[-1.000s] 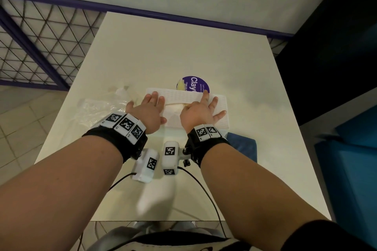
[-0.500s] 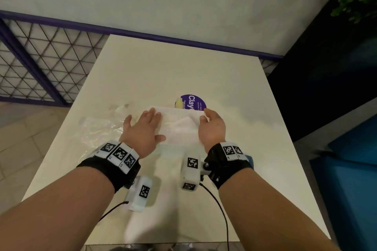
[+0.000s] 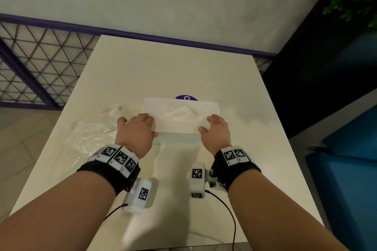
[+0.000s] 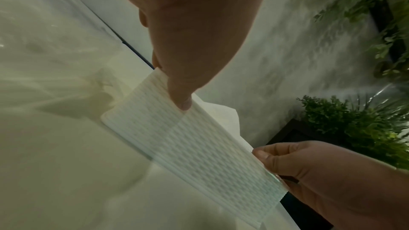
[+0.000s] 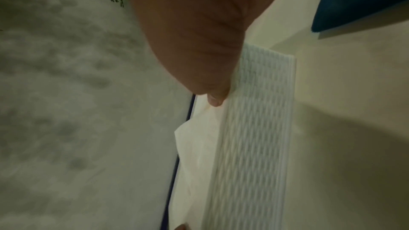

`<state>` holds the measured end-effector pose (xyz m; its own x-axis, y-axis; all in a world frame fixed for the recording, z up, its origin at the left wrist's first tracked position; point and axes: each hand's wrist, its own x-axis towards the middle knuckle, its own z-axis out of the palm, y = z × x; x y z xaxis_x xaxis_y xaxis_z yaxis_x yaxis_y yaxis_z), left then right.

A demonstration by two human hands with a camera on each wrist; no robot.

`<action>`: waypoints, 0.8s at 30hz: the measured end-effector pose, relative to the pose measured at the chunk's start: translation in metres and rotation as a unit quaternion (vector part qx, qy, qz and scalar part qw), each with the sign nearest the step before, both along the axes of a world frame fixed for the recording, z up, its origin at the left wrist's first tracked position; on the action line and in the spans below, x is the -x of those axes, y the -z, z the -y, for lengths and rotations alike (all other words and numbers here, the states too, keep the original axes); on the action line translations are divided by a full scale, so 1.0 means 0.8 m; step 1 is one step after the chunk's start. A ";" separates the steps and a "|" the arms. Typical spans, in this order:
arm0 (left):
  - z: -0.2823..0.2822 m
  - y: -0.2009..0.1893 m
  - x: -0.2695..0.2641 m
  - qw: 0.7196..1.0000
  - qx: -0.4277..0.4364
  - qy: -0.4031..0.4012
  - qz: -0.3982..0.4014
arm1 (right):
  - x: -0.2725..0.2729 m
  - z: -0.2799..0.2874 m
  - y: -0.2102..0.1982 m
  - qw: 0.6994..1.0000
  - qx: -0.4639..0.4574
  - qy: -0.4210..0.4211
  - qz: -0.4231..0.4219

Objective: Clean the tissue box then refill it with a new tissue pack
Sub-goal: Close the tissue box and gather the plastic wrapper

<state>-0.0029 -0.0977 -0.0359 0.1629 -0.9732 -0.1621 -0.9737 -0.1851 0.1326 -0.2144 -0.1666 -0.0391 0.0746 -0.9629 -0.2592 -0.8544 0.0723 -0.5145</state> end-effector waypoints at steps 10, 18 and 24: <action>-0.070 -0.013 -0.106 0.937 0.105 -0.317 -0.104 | -0.136 -0.090 -0.003 0.974 0.080 -0.157 0.140; -0.139 0.040 -0.190 0.837 0.003 -0.467 -0.285 | -0.235 -0.109 0.024 0.918 -0.332 -0.012 0.217; -0.186 0.050 -0.202 0.716 0.066 -0.444 -0.534 | -0.259 -0.122 0.020 0.896 -0.349 -0.033 0.271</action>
<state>0.1589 0.0509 -0.0760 0.5790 -0.5807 -0.5722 0.1914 -0.5855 0.7878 -0.0070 -0.0692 -0.0551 0.4226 -0.5682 -0.7061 -0.5079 0.4968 -0.7037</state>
